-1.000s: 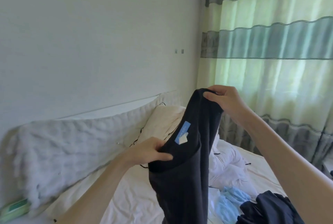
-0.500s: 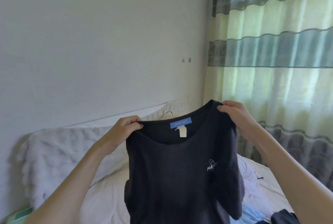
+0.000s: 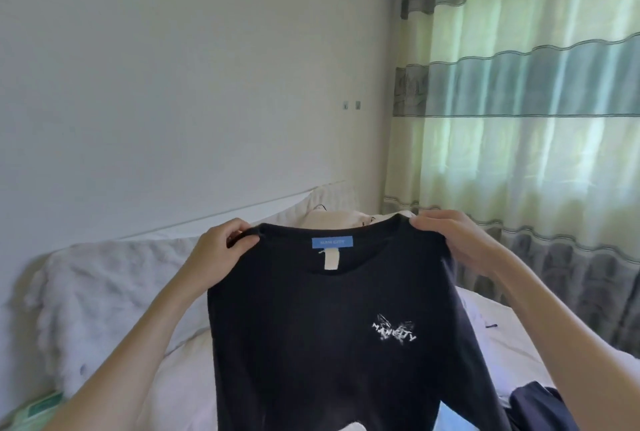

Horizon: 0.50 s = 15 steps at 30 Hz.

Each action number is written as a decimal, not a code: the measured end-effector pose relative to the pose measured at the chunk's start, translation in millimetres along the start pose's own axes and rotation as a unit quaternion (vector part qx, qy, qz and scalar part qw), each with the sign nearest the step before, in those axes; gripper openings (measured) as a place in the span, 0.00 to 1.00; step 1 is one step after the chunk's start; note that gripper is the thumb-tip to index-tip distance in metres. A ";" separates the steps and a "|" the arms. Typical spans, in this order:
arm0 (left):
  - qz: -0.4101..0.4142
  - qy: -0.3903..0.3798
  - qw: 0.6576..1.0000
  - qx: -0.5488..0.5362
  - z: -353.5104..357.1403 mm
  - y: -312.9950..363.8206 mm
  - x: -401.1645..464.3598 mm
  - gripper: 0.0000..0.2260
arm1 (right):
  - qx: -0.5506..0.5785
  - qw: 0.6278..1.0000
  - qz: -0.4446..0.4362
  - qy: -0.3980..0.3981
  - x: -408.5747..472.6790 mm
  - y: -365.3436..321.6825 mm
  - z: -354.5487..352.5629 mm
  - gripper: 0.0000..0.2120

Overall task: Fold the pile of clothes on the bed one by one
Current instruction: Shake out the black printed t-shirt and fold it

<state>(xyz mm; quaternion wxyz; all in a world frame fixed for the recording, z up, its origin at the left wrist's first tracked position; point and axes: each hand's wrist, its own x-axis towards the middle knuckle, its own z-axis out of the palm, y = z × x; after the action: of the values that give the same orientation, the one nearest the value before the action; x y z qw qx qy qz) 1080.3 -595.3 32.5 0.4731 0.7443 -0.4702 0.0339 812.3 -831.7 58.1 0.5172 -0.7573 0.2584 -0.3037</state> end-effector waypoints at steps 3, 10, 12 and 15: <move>-0.029 0.069 0.997 -0.008 -1.8 -9.1 -13.8 0.05 | 0.006 0.998 -0.011 -0.054 -14.0 11.5 -5.2 0.06; -0.090 -0.040 0.995 0.011 7.4 -22.4 -76.7 0.05 | -0.267 0.960 -0.035 0.074 -47.6 63.9 30.1 0.04; -0.111 -0.023 0.994 -0.005 9.5 -25.2 -102.2 0.05 | -0.280 0.950 -0.063 0.118 -72.1 78.3 41.8 0.04; -0.122 0.034 0.992 -0.006 12.7 -25.2 -140.5 0.06 | -0.229 0.951 -0.097 0.185 -114.3 90.1 54.6 0.05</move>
<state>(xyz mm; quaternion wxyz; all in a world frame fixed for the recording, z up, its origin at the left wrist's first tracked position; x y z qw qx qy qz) 1015.7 -508.1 -61.1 0.4940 0.7916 -0.3597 -0.0020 767.1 -746.7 -63.9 0.2416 -0.8073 0.3375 -0.4195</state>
